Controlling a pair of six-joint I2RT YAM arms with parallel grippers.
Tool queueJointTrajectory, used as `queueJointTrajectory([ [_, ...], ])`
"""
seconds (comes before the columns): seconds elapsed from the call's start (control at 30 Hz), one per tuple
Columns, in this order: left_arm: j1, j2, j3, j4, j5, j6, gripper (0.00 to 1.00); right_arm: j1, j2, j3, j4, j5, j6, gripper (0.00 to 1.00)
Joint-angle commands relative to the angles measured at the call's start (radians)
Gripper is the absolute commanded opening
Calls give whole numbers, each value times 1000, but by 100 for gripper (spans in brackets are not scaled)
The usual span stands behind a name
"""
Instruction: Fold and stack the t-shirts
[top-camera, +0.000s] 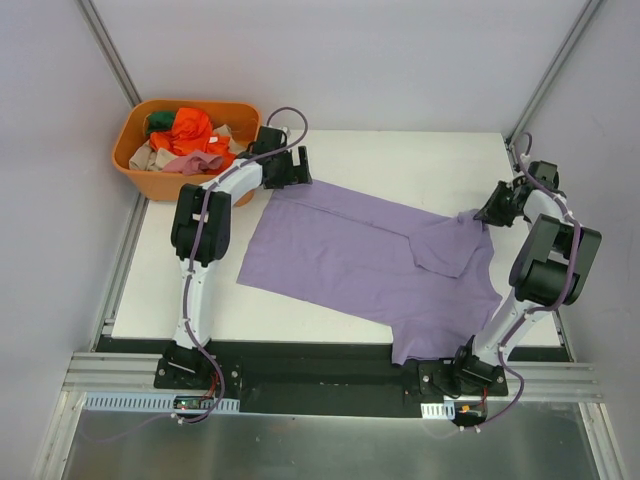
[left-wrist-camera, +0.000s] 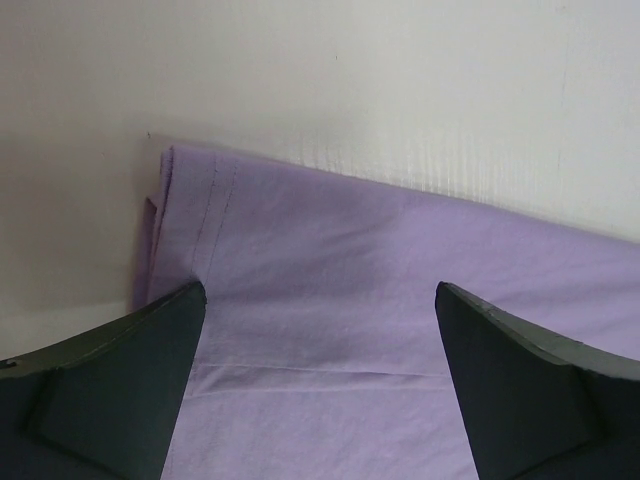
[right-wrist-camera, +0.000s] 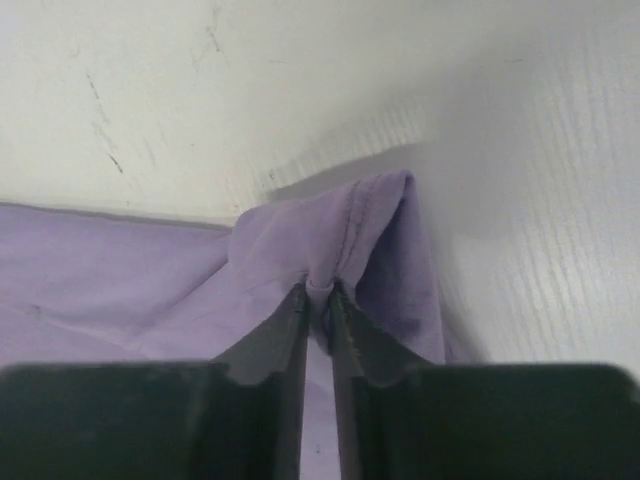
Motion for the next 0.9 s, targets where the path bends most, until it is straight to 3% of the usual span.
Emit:
queueJointTrajectory([
  [0.0,21,-7,-45,-17,10,-38,99,-1,-51,-4,-11,65,44,5],
  [0.03,26,-10,-57,-19,7,-47,99,-3,-63,-7,-19,97,56,1],
  [0.27,57,-31,-119,-25,-33,-64,99,-6,-170,5,-103,413,117,1],
  [0.4,67,-24,-122,-33,-33,-73,99,-9,-198,0,-106,478,97,4],
  [0.67,73,-34,-128,-39,-46,-66,99,-20,-149,62,-180,440,100,59],
  [0.77,73,-48,-135,-40,-65,-66,99,-21,-206,19,-177,435,117,69],
  [0.87,73,-57,-143,-42,-87,-64,99,-23,-273,-58,-177,464,172,73],
])
